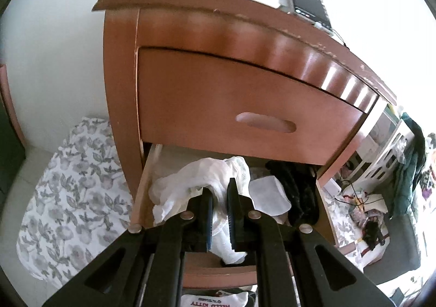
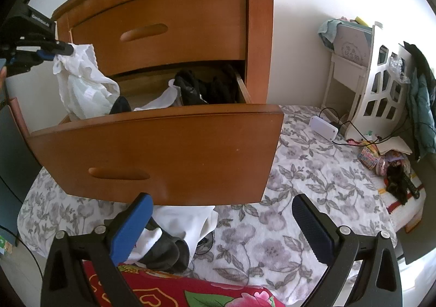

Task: Take underwear out of drawer
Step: 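Lift the white cloth up out of the drawer with the left tool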

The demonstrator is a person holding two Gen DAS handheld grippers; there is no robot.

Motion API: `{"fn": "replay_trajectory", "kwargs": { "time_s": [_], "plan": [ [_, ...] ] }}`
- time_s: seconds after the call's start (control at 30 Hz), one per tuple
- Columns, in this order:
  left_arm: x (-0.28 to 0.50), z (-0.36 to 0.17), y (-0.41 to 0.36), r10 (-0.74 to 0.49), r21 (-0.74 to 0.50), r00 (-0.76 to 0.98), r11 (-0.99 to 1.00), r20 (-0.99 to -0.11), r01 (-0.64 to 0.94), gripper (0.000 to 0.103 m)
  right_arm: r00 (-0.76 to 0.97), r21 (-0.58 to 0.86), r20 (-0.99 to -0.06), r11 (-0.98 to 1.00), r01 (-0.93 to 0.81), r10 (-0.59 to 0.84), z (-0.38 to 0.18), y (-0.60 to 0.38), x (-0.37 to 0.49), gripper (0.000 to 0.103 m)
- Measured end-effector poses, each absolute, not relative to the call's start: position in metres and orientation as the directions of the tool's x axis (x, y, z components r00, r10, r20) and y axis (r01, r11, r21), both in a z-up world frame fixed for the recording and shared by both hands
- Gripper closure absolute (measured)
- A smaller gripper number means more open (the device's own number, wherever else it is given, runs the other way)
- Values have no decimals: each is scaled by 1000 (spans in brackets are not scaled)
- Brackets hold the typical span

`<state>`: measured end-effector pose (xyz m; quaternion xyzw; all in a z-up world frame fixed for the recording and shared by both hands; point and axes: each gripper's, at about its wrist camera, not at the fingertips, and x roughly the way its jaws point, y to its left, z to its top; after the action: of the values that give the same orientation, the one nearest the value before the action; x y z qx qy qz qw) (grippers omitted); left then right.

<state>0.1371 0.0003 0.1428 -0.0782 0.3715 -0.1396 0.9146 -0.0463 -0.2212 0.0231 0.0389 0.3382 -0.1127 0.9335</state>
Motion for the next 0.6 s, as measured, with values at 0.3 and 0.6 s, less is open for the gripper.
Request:
{"fn": "replay_trajectory", "kwargs": {
  "time_s": [0.3,0.6],
  "plan": [
    [119,171,-15,-383,-222,703,923,-599,313,93,744,-5,-643,972,237,-185,23,-222,-46,0],
    [144,109,-26,-382,-285,507,922,-773,261,93,743,-7,-643,972,237,-185,23,-222,-46,0]
  ]
}}
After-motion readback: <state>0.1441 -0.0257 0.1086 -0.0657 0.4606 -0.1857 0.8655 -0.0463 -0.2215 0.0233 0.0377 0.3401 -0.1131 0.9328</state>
